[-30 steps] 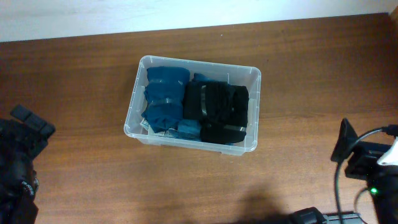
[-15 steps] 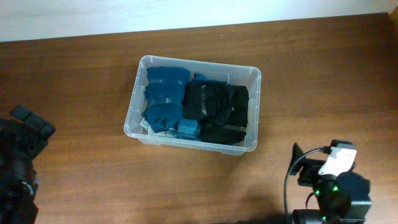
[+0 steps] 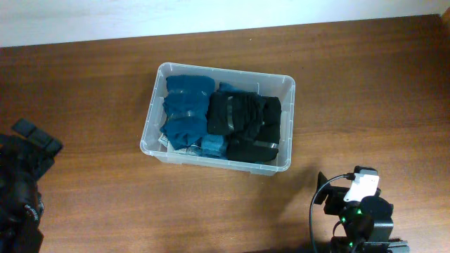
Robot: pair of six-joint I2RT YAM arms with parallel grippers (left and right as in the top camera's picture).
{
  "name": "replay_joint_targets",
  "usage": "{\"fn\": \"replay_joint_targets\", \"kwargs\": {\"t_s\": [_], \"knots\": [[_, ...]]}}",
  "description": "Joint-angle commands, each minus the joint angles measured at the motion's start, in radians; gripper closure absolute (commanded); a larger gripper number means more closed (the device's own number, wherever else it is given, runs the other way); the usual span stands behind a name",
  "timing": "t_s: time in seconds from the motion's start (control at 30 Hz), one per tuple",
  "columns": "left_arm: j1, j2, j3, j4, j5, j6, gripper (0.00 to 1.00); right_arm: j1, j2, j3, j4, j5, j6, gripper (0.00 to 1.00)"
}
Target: Pack container
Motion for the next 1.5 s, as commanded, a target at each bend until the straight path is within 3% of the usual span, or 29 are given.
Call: {"fn": "replay_joint_targets", "kwargs": {"t_s": [0.0, 0.3, 1.27, 1.47], "knots": [[0.004, -0.001, 0.006, -0.002, 0.001, 0.016, 0.00, -0.009, -0.012, -0.040, 0.005, -0.013, -0.003, 0.02], [0.004, -0.001, 0.006, -0.002, 0.001, 0.016, 0.00, -0.008, -0.019, -0.117, 0.018, -0.012, -0.003, 0.02], [0.003, -0.001, 0.006, -0.003, 0.001, 0.016, 0.01, -0.008, -0.018, -0.119, 0.025, -0.013, -0.003, 0.02], [0.001, -0.025, 0.006, -0.112, 0.000, 0.016, 0.01, -0.008, -0.018, -0.119, 0.025, -0.012, -0.003, 0.02]]}}
